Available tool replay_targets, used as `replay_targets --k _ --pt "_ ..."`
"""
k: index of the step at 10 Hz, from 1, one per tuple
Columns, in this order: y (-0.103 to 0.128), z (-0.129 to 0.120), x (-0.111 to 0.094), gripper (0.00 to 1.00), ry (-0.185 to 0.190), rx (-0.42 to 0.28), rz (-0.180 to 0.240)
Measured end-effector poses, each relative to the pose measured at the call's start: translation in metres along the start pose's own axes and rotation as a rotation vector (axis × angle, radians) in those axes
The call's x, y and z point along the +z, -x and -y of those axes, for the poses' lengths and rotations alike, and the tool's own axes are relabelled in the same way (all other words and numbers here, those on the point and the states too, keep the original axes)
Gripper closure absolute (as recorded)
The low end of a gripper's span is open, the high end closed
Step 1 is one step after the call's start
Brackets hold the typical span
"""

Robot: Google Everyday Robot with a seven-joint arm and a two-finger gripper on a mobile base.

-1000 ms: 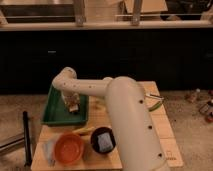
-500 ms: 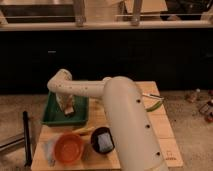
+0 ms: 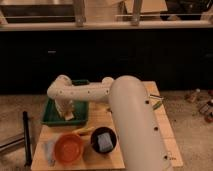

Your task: Wipe tray with eraser

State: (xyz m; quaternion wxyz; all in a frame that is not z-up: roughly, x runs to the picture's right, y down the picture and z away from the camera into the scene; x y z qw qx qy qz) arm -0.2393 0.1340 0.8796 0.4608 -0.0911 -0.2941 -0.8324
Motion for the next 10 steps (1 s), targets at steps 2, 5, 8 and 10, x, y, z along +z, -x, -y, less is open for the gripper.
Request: replay_targets --k 2,5,8,10 --pt "0.006 -0.021 -0.002 0.97 0.008 0.024 -0.003" --pt "-0.006 -0.049 -0.005 0.97 0.019 0.089 -0.022" --pt "-0.021 -0.064 -0.004 0.97 0.028 0.131 -0.033" --pt "-0.027 -0.064 -0.003 0.97 0.026 0.138 -0.039"
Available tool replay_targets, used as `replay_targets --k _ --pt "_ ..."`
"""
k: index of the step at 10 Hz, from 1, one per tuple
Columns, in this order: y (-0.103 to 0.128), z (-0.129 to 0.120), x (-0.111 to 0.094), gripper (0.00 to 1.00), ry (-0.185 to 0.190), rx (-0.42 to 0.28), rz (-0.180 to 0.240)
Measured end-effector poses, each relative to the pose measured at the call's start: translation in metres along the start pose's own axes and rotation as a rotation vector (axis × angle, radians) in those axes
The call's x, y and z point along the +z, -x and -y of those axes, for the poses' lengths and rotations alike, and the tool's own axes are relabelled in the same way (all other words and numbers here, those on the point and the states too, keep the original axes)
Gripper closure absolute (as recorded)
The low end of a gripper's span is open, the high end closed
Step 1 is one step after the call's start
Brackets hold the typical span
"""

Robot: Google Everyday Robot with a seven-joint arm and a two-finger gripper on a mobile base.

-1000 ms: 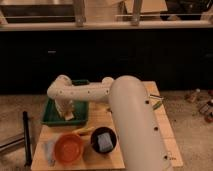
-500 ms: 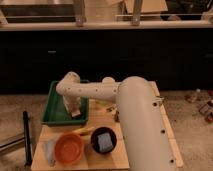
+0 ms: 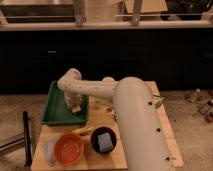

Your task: Wipe tray with eraser

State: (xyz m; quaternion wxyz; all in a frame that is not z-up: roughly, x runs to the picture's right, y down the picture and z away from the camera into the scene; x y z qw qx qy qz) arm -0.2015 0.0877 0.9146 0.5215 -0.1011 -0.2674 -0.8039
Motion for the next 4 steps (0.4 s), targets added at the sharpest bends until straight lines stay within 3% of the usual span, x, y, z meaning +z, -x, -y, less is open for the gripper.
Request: replay_targets --k 4 --pt "-0.021 0.022 -0.006 0.97 -0.068 -0.002 -0.036"
